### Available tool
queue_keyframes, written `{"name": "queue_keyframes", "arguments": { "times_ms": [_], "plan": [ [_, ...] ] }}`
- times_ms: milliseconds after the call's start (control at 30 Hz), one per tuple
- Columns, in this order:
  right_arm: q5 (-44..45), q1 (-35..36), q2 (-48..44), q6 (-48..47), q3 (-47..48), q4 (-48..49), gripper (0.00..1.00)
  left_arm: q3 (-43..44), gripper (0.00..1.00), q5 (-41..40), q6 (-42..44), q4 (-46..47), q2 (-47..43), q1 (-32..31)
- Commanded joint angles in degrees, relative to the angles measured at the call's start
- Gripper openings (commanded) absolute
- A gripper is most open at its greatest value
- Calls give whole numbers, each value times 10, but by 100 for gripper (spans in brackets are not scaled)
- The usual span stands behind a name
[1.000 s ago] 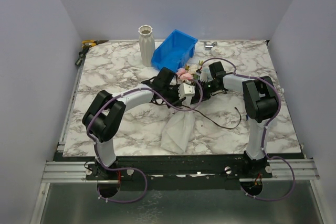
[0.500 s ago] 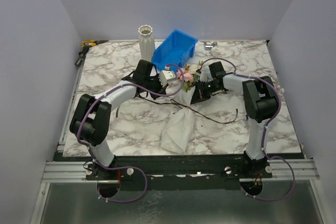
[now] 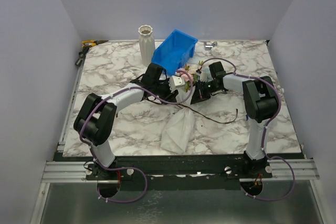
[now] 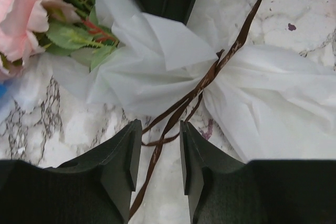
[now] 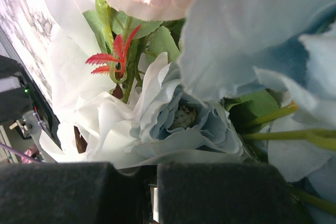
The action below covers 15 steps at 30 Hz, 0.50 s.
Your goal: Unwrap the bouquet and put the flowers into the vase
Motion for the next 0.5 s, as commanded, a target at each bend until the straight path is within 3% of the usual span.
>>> {"name": "queue_keyframes", "arguments": {
  "times_ms": [0, 467],
  "plan": [
    [132, 4, 56, -34, -33, -19, 0, 45, 41, -7, 32, 9, 52, -24],
    [132, 4, 57, -35, -34, -18, 0, 18, 48, -72, 139, -28, 106, -27]
  ]
}}
